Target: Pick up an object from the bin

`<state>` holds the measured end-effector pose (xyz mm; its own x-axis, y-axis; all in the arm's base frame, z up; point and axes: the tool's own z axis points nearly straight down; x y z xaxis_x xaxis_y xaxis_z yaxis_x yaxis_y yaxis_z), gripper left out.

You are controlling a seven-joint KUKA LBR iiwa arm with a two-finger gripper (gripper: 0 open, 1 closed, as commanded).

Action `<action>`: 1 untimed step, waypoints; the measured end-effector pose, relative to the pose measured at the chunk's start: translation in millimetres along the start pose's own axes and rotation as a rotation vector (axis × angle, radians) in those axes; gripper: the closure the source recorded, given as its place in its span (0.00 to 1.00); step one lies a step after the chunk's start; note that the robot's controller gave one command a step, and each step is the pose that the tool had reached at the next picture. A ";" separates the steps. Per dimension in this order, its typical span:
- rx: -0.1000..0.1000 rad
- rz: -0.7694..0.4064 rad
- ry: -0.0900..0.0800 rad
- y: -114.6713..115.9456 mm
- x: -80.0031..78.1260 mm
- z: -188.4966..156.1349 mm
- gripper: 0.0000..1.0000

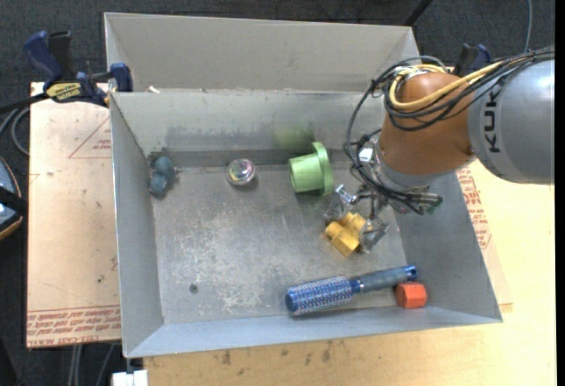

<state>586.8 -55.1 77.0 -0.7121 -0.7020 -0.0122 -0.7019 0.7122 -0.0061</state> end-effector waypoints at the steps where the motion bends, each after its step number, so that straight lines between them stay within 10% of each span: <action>1: 0.001 0.005 0.003 29.4 -13.8 -151.6 1.00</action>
Offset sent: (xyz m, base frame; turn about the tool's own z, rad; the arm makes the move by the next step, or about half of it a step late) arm -0.0148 0.0286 0.1468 0.0055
